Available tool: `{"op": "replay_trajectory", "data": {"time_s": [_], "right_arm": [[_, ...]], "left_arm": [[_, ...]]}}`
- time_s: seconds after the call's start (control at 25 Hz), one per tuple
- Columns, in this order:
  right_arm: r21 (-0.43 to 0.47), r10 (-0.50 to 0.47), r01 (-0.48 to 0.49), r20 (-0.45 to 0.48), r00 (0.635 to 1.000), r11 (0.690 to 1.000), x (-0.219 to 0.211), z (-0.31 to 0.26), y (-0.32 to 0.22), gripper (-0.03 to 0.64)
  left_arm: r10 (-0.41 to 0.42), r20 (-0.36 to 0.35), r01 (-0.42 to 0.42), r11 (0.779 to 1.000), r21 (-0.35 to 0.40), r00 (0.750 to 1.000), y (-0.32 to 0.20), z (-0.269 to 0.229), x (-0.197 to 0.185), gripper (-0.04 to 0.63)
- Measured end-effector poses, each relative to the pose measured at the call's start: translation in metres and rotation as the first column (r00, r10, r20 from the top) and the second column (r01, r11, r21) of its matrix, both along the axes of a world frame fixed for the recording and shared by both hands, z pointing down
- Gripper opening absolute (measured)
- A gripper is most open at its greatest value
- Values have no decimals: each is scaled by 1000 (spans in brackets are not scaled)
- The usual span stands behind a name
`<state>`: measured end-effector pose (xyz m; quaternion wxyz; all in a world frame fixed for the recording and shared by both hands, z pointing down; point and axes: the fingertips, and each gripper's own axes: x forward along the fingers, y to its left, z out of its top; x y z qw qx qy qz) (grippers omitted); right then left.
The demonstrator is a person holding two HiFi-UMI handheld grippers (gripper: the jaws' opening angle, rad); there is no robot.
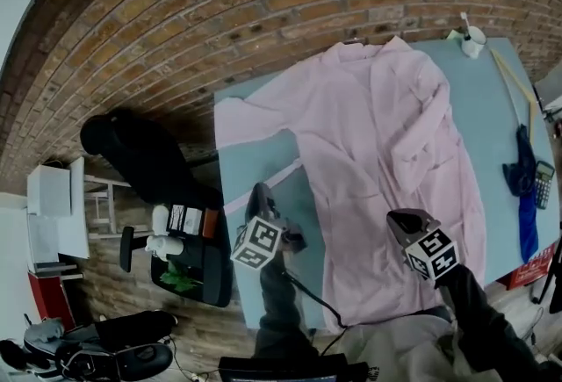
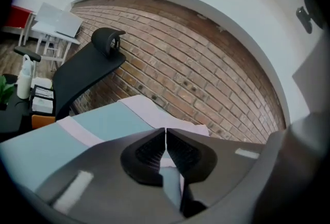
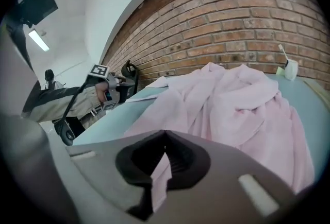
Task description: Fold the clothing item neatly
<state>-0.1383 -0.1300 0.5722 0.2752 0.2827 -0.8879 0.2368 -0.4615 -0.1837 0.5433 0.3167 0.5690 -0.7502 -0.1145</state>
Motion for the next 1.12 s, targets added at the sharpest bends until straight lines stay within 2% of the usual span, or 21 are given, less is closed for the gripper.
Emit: {"op": "replay_trajectory", "data": {"time_s": [0.12,0.16,0.24,0.28,0.36,0.44,0.52,0.56,0.68,0.72,0.76,0.8,0.84,0.88,0.92,0.96,1.0,1.04,1.12], "right_arm": [[14,-2,2,6,1000,1000,-10,-7,-5,1],[18,-10,9,9,1000,1000,-13,-9,-6,2],[25,-30,30,13,999,999,-22,-13,-8,1],[28,-42,42,14,999,999,-27,-15,-9,1],[34,-67,66,13,998,997,-38,-15,-12,1],[41,-82,81,16,997,996,-48,-14,-15,1],[47,-88,87,30,996,995,-59,-18,-19,1],[49,-93,91,36,995,995,-64,-20,-21,1],[61,-104,101,40,994,993,-71,-25,-24,2],[60,-102,99,43,994,993,-72,-27,-25,2],[56,-97,94,46,994,994,-73,-28,-25,1],[50,-91,88,48,995,995,-73,-29,-26,2],[43,-85,83,47,995,996,-72,-29,-26,2],[36,-79,78,44,996,996,-71,-27,-27,2],[30,-74,73,40,996,997,-70,-25,-28,2],[24,-70,69,35,997,997,-69,-22,-29,1],[17,-65,64,30,997,998,-68,-20,-30,1],[11,-61,61,26,998,998,-67,-18,-30,2],[10,-59,59,20,998,998,-63,-16,-31,2]], "left_arm": [[-17,28,18,999,-28,999,-31,9,-33,61],[-15,64,19,999,-51,998,-39,11,-43,101],[15,186,7,994,-114,982,-56,15,-60,164],[42,263,-3,989,-148,964,-64,16,-67,205],[96,409,-11,979,-205,908,-84,18,-81,254],[145,508,-14,968,-252,849,-103,24,-94,288],[190,549,-14,951,-308,814,-120,38,-106,331],[205,548,-11,942,-337,811,-127,47,-112,348],[240,480,-24,911,-413,844,-141,75,-128,364],[258,460,-39,900,-434,850,-147,81,-131,362],[285,453,-58,890,-452,845,-152,84,-131,362],[321,461,-81,880,-468,828,-158,85,-128,308],[364,478,-103,867,-488,799,-162,86,-124,250],[407,499,-119,851,-511,765,-165,86,-118,157],[439,515,-129,838,-530,736,-167,86,-112,29],[456,516,-140,831,-538,725,-168,86,-107,12],[459,498,-159,832,-531,736,-168,86,-102,12],[444,465,-182,843,-506,765,-166,84,-97,11],[373,402,-199,889,-412,836,-160,70,-90,11]]}}
